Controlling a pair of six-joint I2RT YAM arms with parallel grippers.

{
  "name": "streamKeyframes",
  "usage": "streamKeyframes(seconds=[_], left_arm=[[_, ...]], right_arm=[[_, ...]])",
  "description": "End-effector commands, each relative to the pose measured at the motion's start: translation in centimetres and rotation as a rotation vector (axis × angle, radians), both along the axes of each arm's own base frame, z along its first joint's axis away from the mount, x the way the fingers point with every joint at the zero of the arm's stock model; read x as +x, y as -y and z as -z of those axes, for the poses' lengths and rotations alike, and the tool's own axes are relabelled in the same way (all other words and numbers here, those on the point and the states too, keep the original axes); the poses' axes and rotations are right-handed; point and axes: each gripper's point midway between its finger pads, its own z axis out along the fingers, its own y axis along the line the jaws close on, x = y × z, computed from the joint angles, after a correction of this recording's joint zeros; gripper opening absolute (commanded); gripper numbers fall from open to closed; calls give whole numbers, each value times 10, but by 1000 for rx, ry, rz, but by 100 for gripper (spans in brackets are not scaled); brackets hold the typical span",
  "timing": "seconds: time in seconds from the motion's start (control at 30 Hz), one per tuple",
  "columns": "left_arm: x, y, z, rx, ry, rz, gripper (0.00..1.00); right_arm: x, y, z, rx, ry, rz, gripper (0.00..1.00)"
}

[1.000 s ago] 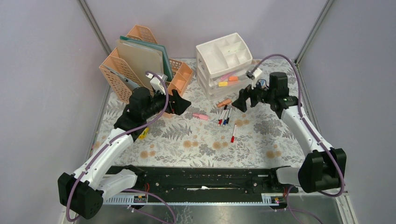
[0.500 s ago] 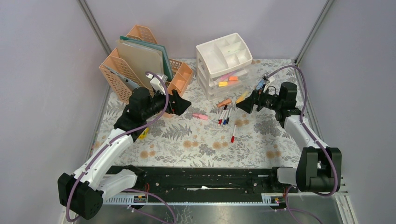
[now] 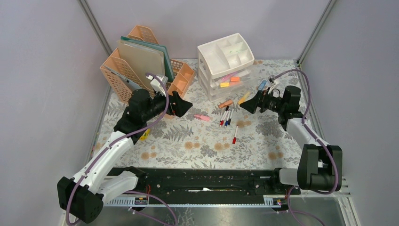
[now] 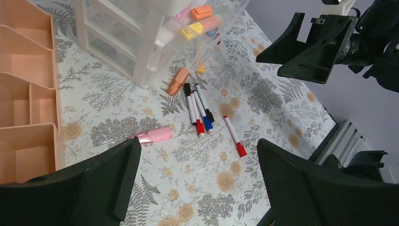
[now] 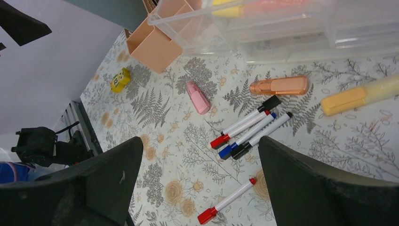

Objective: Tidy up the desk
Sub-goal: Place the stationery in the drawer, then pick up the stationery from the center of the board.

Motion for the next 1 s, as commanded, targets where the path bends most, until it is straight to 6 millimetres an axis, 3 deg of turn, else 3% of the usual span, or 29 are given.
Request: streamKeyframes(seconds=[0.0,0.1,0.2,0.97], left_arm=[[-1,1,-22,-34,84,17,99],[-1,1,-23,-37,86,16,99],[-2,1,-24,-39,86,19,99],[-3,3,-24,-51,79,33,99]], right_arm=[[12,9,4,26,-28,93,100],[19,23,18,68,-140,219,100],[16,19,19,107,-138,176,100],[38,52,57,33,-235,442,100]])
